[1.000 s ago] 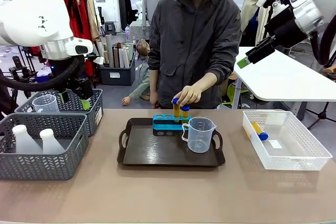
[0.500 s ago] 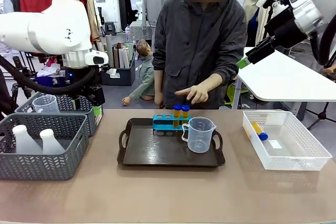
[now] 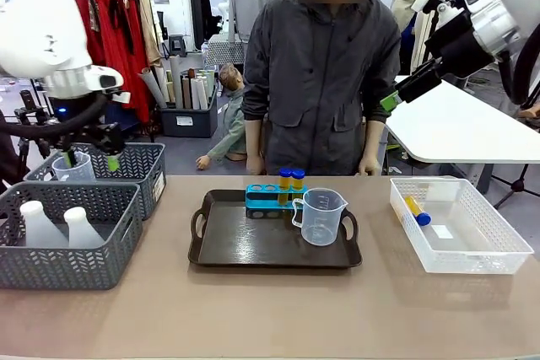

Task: Prepare the laboratory tools.
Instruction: Pick up one Small flask and place it on the Handle tray.

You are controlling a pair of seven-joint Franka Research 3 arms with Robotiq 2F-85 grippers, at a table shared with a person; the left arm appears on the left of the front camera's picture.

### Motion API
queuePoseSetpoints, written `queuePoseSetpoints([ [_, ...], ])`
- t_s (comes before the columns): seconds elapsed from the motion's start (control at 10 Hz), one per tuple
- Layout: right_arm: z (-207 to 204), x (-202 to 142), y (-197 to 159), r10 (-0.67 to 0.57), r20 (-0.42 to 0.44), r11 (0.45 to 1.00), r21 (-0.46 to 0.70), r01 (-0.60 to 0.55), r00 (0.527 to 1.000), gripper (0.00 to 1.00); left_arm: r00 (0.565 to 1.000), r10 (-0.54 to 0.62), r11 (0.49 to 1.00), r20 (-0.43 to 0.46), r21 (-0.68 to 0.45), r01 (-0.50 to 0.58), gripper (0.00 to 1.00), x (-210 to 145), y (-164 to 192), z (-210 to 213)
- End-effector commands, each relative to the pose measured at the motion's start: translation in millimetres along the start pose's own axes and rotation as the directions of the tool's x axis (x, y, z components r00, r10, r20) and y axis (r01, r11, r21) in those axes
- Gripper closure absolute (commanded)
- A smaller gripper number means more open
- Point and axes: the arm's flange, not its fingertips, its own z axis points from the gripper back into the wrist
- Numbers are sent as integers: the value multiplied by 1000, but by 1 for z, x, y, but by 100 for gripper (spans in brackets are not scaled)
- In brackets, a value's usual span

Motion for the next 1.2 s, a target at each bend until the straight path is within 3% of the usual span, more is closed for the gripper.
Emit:
queuePoseSetpoints([
  [0.0,1,2,-1,-12,30,1000,18,11,999,0,997,80,997,-3,-4,-80,0,-31,19,-18],
  [0.3,1,2,-1,-12,30,1000,18,11,999,0,982,186,982,-29,20,-186,0,-56,71,-43],
  [0.6,1,2,-1,-12,30,1000,18,11,999,0,979,203,979,30,19,-204,0,-52,106,-66],
  [1.1,1,2,-1,-12,30,1000,18,11,999,0,970,242,970,6,-11,-242,0,-51,118,-90],
])
